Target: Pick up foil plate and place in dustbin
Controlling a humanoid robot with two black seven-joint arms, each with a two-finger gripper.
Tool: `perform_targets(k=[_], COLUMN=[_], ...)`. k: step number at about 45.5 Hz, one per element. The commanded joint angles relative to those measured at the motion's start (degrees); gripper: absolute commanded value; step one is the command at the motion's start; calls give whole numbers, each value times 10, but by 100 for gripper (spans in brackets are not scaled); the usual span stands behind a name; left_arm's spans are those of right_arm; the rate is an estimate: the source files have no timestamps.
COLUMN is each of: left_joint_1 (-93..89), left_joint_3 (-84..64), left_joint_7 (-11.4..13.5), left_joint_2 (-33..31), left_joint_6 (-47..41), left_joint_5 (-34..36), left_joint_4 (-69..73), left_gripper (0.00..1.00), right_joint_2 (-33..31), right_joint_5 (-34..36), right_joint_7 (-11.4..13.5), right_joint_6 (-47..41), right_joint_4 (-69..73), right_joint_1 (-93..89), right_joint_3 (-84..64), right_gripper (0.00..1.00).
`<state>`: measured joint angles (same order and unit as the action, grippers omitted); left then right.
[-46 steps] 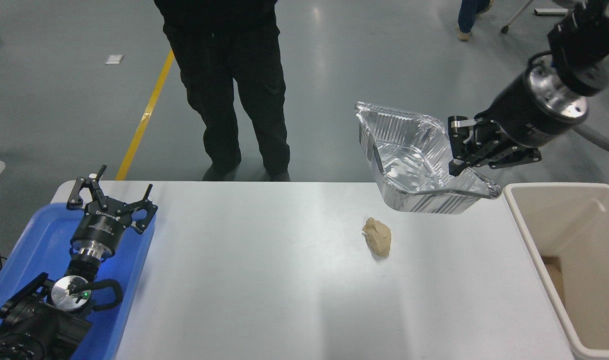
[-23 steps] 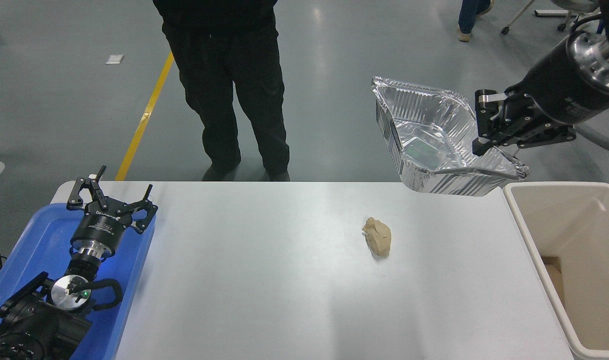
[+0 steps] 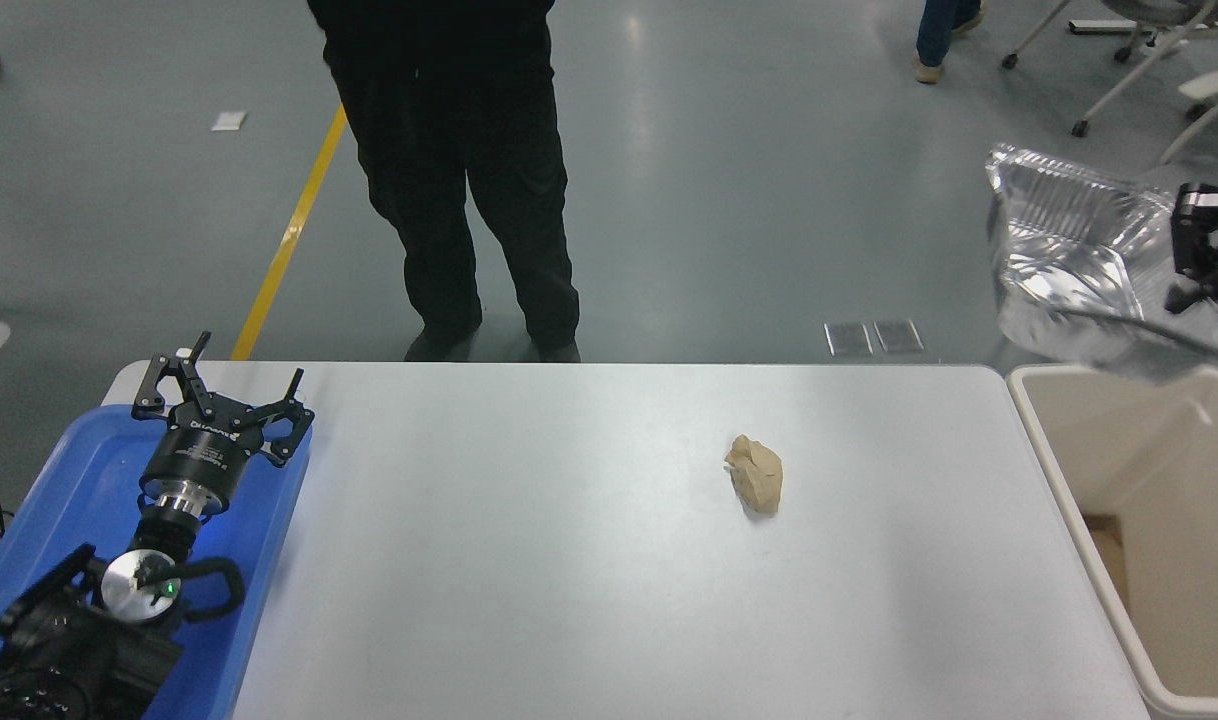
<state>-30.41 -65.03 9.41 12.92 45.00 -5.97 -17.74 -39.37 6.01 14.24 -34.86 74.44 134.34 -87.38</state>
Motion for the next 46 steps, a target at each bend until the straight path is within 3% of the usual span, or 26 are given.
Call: perform_targets(k=[1, 15, 25, 46], left_joint_1=[0, 0, 0, 0], left_joint_3=[0, 0, 0, 0], left_joint_7=[0, 0, 0, 0], left_joint_2=[0, 0, 0, 0], left_joint_6=[0, 0, 0, 0], left_joint_5=[0, 0, 0, 0], left_joint_4=[0, 0, 0, 0], left_gripper=[99, 99, 99, 99], right_joint_2=[-43, -49, -37, 61], right_joint_5=[4, 11, 10, -1], right_joint_7=[-3, -28, -28, -28], right_joint_6=[101, 218, 227, 247], right_joint_4=[-81, -217, -382, -649], right_joint_1=[-148, -447, -652, -887], right_joint_3=[-24, 127, 264, 460], right_gripper=[0, 0, 0, 0])
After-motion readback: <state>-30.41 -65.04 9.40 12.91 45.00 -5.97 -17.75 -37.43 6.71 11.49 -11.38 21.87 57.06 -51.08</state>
